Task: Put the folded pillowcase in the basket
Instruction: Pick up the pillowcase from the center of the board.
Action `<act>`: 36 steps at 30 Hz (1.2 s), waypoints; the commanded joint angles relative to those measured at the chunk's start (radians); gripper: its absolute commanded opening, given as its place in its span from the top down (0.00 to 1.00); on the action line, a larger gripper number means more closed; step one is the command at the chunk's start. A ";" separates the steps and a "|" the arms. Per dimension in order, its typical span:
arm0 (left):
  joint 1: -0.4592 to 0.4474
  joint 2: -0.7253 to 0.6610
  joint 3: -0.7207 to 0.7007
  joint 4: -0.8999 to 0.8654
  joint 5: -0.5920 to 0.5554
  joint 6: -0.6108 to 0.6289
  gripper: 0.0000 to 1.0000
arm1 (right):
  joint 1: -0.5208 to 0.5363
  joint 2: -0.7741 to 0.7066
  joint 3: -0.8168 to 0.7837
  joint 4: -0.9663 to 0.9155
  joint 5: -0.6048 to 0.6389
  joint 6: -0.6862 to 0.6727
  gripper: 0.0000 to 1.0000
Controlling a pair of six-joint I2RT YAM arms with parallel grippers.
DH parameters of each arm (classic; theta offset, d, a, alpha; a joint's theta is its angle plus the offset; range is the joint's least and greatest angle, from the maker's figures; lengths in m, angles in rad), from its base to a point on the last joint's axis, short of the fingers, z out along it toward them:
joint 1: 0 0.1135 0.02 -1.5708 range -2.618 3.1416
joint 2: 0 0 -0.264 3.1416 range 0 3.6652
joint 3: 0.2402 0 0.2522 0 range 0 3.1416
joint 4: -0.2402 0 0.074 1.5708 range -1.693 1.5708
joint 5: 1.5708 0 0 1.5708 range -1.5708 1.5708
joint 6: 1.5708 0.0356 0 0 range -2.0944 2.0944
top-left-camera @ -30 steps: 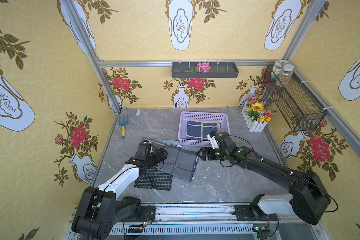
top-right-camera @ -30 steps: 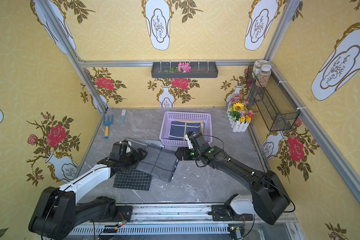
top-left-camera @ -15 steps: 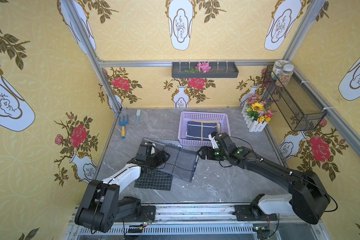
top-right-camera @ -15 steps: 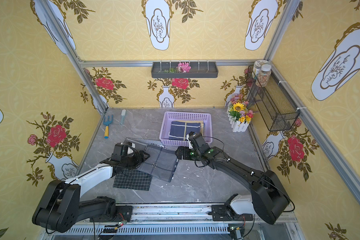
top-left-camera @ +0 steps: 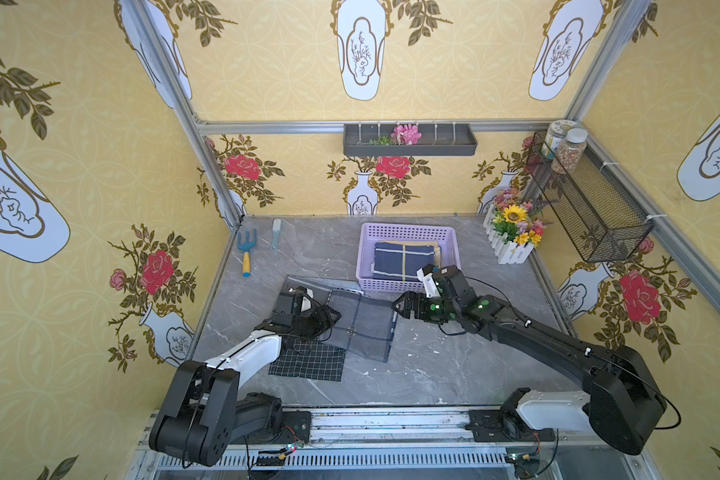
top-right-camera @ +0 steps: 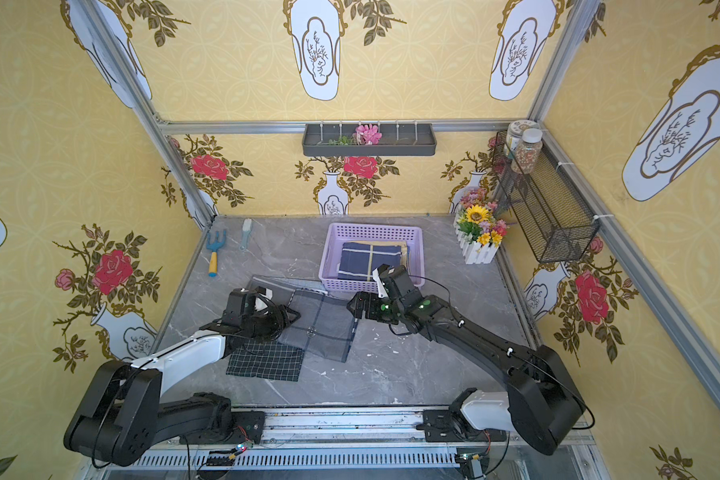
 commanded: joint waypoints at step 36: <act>-0.073 -0.012 -0.033 0.014 -0.017 -0.048 0.91 | 0.034 0.230 0.036 -0.015 0.100 -0.035 0.01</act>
